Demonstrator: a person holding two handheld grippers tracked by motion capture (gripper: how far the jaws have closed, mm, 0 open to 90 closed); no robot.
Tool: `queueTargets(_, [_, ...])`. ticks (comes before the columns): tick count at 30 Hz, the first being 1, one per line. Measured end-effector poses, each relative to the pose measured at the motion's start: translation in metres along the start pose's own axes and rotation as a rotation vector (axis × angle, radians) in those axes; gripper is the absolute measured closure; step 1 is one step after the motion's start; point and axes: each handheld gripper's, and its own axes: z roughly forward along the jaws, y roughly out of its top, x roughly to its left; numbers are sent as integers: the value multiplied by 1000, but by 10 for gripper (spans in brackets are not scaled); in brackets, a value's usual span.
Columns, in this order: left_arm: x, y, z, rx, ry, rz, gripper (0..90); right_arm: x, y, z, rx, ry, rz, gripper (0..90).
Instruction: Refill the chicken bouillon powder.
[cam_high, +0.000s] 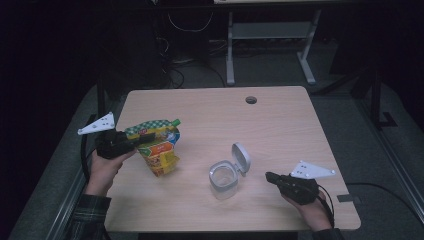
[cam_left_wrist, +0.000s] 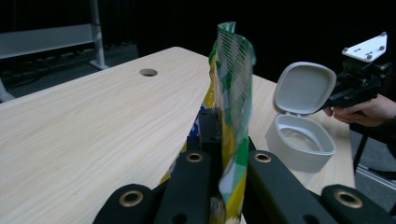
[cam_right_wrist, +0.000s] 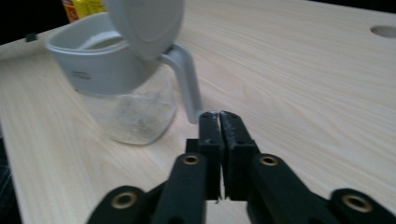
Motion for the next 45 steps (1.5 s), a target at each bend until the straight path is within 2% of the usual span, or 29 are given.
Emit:
queueTargets(4, [-6,5,0,16,-19,4,900,7,4,1,6,41,-18,894])
queueTargets(7, [-9,8,0,32,-29,9,900,13,8,2,2,89,-16,894])
queueTargets(13, [-15,11,1,30,-56,4,900,29,20,1,-19,141,-36,894])
queueTargets(20, [-22,16,2,40,-64,12,900,49,36,4,-38,189,-74,894])
queueTargets(27, [-28,21,3,41,-84,26,900,64,48,10,-55,200,-83,895])
queueTargets(32, [-32,24,4,40,-99,29,900,77,60,14,-86,190,-92,895])
queueTargets(37, [-38,26,7,54,-107,35,900,86,71,27,-89,184,-98,896])
queueTargets(45, [-47,32,11,55,-127,33,900,96,77,48,-64,183,-105,895])
